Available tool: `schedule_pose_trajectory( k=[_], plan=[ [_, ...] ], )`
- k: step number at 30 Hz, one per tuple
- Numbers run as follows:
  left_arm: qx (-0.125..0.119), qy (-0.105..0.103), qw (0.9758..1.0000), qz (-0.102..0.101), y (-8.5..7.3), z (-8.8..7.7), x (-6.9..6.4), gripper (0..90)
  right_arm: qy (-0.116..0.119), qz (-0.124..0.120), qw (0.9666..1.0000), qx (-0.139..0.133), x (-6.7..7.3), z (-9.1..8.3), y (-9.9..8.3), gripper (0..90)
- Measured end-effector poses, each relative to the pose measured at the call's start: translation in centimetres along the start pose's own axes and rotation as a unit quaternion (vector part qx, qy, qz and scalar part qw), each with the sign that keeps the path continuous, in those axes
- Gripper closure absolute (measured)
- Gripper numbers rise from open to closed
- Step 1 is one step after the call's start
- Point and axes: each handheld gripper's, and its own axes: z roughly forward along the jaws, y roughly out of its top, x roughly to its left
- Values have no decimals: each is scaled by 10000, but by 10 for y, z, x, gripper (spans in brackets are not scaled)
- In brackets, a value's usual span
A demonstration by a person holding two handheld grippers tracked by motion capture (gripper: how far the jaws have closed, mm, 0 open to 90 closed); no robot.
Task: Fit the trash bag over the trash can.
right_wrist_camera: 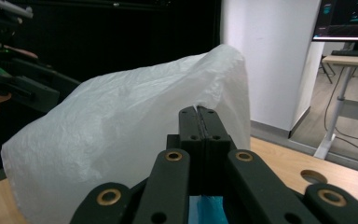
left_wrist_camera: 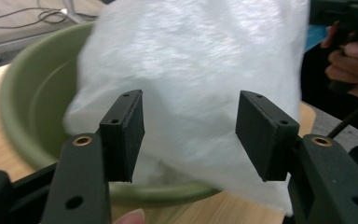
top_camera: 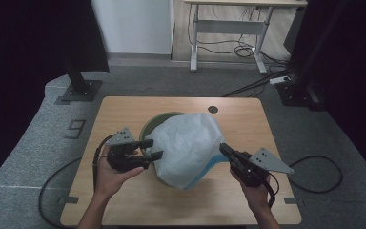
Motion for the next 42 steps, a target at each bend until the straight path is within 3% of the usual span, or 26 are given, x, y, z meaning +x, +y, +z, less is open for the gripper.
schedule_pose_trajectory(
  k=[8, 20, 26, 38, 42],
  plan=[
    [81, -250, 9993, 250, 3, 12, -17, 391, 88, 8, 10000, 46, 10, 9, -2, 882],
    [-202, -103, 9993, 309, 8, -4, -25, 399, 15, 8, 9999, 114, 13, 13, -4, 884],
    [55, -187, 9989, 416, 6, 8, -31, 394, 71, 63, 9999, 116, 15, 17, -6, 884],
    [252, -412, 9978, 460, 9, 32, -42, 369, 253, -50, 9996, 118, 27, 22, -8, 884],
    [326, -284, 9979, 488, 7, 39, -43, 392, 250, -16, 9996, 112, 27, 22, -10, 884]
  ],
)
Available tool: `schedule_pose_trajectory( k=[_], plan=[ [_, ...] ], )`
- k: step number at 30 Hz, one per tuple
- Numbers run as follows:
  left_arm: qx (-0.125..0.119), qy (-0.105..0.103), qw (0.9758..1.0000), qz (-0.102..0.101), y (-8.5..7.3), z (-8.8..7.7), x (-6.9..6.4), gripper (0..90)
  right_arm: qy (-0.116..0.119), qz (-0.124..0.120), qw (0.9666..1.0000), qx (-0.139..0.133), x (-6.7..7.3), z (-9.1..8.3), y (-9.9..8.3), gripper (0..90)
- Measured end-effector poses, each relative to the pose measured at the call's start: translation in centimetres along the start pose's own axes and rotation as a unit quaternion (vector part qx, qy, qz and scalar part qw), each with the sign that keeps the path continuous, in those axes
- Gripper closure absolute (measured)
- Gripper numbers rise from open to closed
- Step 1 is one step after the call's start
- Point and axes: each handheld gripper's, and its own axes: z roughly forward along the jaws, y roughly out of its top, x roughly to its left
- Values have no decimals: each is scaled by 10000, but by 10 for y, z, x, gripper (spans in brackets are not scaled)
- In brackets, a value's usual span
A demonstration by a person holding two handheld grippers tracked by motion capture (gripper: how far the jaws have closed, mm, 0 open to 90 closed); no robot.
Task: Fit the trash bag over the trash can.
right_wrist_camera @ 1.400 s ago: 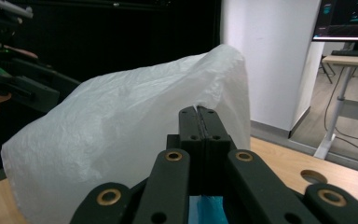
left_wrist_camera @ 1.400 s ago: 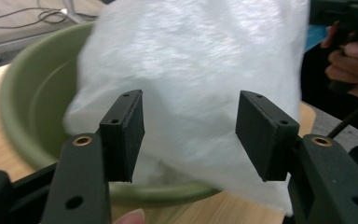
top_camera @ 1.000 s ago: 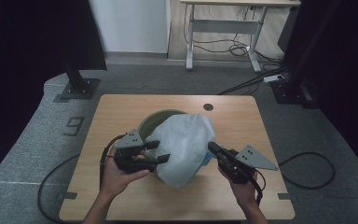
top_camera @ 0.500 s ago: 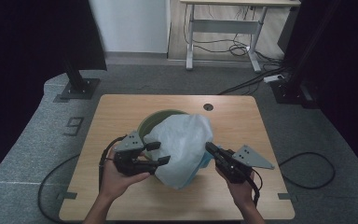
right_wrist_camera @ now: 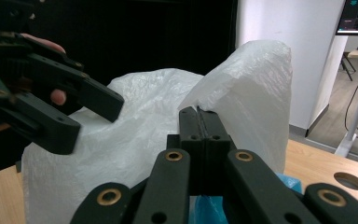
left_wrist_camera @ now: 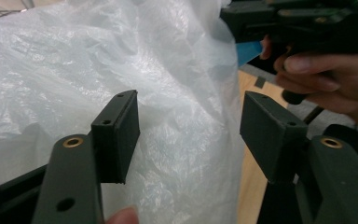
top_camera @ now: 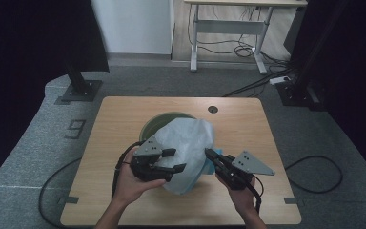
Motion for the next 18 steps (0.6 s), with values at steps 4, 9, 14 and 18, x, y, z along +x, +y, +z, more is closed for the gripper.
schedule_pose_trajectory(
  k=[4, 9, 14, 18],
  plan=[
    [50, 148, 9998, -120, -3, 7, 3, 438, 13, 14, 10000, -22, 0, -1, 0, 884],
    [5, 188, 9997, -186, -6, 9, 4, 619, 58, -53, 9999, -99, -1, -5, 2, 884],
    [18, 29, 9996, -270, -6, 8, 7, 752, 79, -99, 9998, -146, -1, -7, 5, 883],
    [-75, -70, 9994, -332, -6, 4, 9, 845, 73, -100, 9998, -160, -3, -8, 7, 883]
  ],
)
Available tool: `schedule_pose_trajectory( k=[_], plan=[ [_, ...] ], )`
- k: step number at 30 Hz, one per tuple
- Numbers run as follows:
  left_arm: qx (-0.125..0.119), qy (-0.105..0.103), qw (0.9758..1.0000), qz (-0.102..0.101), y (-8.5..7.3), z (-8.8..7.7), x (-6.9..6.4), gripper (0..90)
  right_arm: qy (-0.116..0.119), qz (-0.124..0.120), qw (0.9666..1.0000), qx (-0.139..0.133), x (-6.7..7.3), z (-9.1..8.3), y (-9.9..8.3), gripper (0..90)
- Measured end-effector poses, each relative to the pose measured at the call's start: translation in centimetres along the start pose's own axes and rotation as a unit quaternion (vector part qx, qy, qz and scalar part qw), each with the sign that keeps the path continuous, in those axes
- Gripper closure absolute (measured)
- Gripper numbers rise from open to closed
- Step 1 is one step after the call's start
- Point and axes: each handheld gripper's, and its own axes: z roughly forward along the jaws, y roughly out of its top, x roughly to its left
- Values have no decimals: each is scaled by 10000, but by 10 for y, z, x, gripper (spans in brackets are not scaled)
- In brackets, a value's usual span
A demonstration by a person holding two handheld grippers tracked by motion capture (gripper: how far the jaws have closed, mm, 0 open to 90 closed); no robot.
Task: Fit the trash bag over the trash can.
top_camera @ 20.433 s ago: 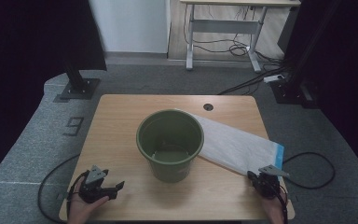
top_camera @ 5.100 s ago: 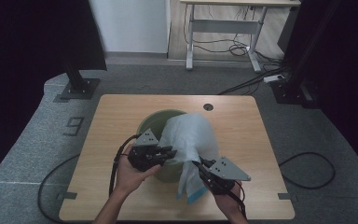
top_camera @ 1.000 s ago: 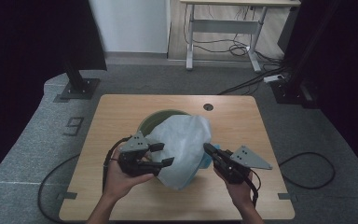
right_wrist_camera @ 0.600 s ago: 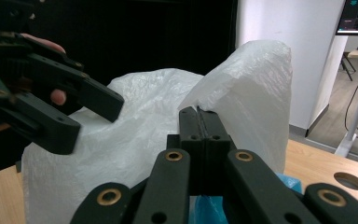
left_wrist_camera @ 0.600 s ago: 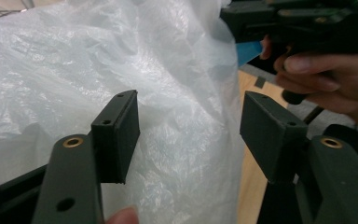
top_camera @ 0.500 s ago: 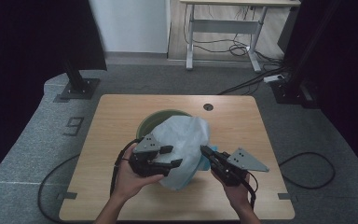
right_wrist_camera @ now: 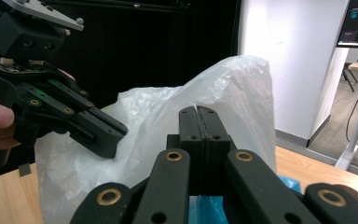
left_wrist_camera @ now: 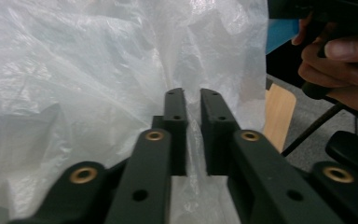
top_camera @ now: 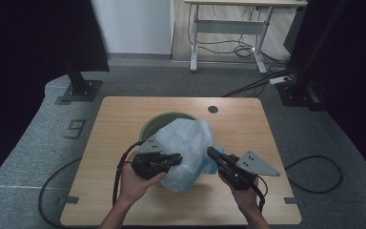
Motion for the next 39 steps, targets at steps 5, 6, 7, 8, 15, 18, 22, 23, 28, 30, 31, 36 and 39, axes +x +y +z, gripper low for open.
schedule_pose_trajectory(
  k=[5, 6, 7, 8, 15, 18, 22, 23, 28, 30, 31, 36, 39],
  plan=[
    [-334, -39, 9993, -147, 3, -12, 7, 894, -37, 27, 10000, 1, -4, -2, 1, 845],
    [-410, -39, 9989, -207, 4, -15, 10, 894, -70, 36, 10000, -6, -5, -3, 1, 824],
    [-484, -27, 9985, -268, 5, -18, 14, 895, -104, 48, 9999, -10, -6, -4, 1, 800],
    [-567, -24, 9978, -349, 6, -21, 19, 896, -123, 57, 9999, -12, -7, -4, 1, 776],
    [-950, 143, 9925, -761, 7, -38, 43, 897, -444, -231, 9987, 53, 0, -16, 1, 518],
    [-980, 210, 9915, -829, 6, -40, 48, 898, -447, -328, 9984, 99, 10, -26, 0, 498],
    [-1036, 104, 9897, -985, 4, -40, 52, 898, -437, -342, 9984, 131, 18, -37, -6, 498],
    [-1028, 107, 9896, -1005, 4, -40, 53, 898, -427, -347, 9984, 154, 20, -39, -8, 498],
    [-1104, -11, 9869, -1174, 3, -40, 57, 898, -461, -295, 9980, 327, 20, -43, -25, 497],
    [-1158, -107, 9851, -1266, 4, -41, 60, 898, -577, -278, 9968, 488, 15, -40, -34, 491],
    [-1171, -129, 9846, -1295, 4, -41, 60, 898, -662, -307, 9955, 608, 12, -36, -39, 488],
    [-1189, -107, 9840, -1320, 4, -44, 62, 898, -751, -116, 9940, 787, 0, -20, -53, 494],
    [-1168, -93, 9844, -1315, 4, -45, 64, 898, -708, -49, 9945, 774, -5, -11, -57, 640]
  ],
)
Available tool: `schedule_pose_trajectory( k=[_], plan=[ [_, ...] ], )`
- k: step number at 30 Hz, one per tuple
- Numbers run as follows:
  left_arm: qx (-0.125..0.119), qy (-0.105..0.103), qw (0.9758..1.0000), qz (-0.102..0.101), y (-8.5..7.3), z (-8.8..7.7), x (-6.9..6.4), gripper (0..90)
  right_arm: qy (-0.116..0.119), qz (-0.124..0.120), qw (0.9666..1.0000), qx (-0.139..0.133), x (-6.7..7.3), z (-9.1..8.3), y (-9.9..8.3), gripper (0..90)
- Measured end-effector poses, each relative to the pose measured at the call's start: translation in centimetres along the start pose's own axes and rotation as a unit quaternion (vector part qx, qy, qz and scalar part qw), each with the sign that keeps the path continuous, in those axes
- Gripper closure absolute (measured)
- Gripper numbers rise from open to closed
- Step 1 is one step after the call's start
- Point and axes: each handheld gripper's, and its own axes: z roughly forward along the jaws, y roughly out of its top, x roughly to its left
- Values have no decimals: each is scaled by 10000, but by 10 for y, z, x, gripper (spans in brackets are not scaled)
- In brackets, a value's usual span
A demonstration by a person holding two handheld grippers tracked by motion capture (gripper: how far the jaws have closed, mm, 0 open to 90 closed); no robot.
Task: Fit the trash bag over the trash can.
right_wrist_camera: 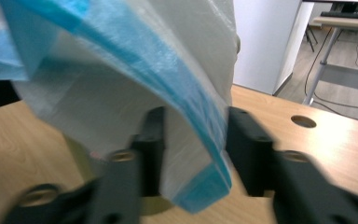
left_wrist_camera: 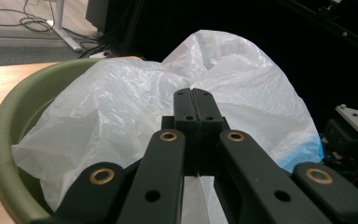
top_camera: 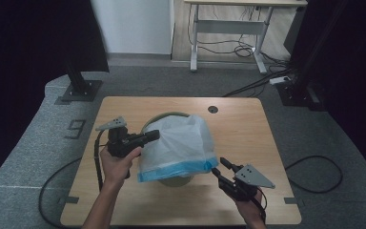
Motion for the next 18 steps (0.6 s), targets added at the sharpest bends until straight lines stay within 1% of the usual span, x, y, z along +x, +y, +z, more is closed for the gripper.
schedule_pose_trajectory(
  k=[2, 3, 4, 5, 6, 7, 9, 10, 11, 13, 14, 15, 17, 18],
  plan=[
    [43, 23, 10000, 20, 1, 1, 1, 897, 7, 67, 10000, -72, -3, 4, 2, 757],
    [83, 41, 9999, 49, 2, 2, 2, 897, -19, 90, 9997, -216, -5, 4, 10, 839],
    [83, 41, 9999, 49, 2, 2, 2, 897, -19, 90, 9997, -216, -5, 4, 10, 839],
    [125, 34, 9999, 92, 5, 3, 3, 897, -80, 88, 9992, -385, -7, 2, 20, 879],
    [125, 34, 9999, 92, 5, 3, 3, 897, -80, 88, 9992, -385, -7, 2, 20, 879],
    [167, 11, 9998, 112, 6, 4, 3, 897, -127, 84, 9988, -475, -8, 0, 25, 885],
    [347, -77, 9993, 132, 8, 5, 2, 894, -201, 63, 9978, -627, -11, -3, 36, 886],
    [369, -55, 9991, 177, 9, 4, 1, 878, -221, 58, 9974, -684, -13, -5, 43, 887],
    [383, -46, 9989, 264, 11, 1, -1, 856, -235, 47, 9972, -714, -14, -6, 46, 887],
    [381, -100, 9985, 378, 15, -4, -6, 774, -256, 28, 9966, -777, -16, -8, 52, 887],
    [379, -92, 9982, 461, 17, -7, -9, 722, -252, 11, 9966, -784, -16, -9, 55, 888],
    [394, -57, 9977, 554, 18, -9, -14, 666, -238, 2, 9966, -795, -16, -9, 57, 888],
    [398, 54, 9963, 765, 21, -12, -23, 608, -199, -65, 9966, -791, -13, -9, 60, 888],
    [396, 47, 9957, 839, 22, -13, -28, 581, -185, -92, 9966, -797, -11, -9, 61, 888]
  ],
)
